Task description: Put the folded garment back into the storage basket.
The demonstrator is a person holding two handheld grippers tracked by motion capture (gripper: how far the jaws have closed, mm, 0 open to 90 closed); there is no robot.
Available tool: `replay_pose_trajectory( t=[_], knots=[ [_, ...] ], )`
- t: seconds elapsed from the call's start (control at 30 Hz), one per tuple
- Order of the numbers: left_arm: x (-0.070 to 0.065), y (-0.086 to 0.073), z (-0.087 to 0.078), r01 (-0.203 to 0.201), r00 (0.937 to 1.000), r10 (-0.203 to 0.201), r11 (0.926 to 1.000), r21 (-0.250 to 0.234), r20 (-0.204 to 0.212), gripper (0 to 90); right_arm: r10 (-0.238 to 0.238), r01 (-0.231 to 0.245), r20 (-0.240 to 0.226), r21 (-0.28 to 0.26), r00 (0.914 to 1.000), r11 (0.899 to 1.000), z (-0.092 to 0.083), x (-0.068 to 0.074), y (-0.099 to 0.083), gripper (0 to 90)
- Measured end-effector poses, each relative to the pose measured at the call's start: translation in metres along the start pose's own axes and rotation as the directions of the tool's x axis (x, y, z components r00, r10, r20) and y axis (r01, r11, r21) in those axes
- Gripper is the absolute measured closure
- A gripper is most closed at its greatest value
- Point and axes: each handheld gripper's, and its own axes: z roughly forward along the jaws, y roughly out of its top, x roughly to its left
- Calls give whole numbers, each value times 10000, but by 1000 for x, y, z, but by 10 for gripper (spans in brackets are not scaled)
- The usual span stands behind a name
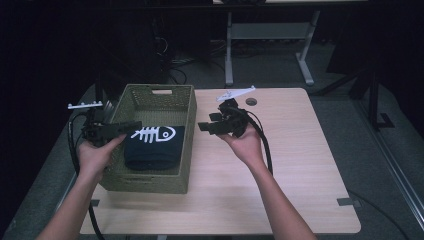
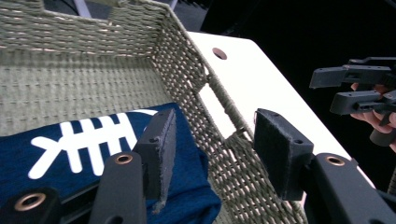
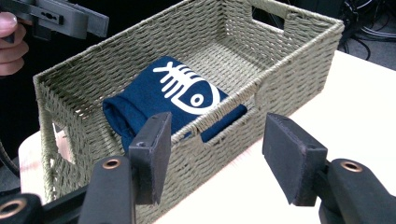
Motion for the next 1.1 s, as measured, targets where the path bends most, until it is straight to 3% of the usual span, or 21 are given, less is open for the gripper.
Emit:
replay_pose_trajectory(
  t=[0.73, 1.1],
  knots=[
    [-31, -1, 23, -572, 9961, 563, 9983, 110, 673, 412, 132, -130, 437, -42, 9990, 9999, -32, -19, -23, 389],
    [-50, -3, 40, -824, 9927, 805, 9964, 181, 893, 402, 384, -369, 577, -281, 9976, 9989, -52, -36, -40, 381]
  ],
)
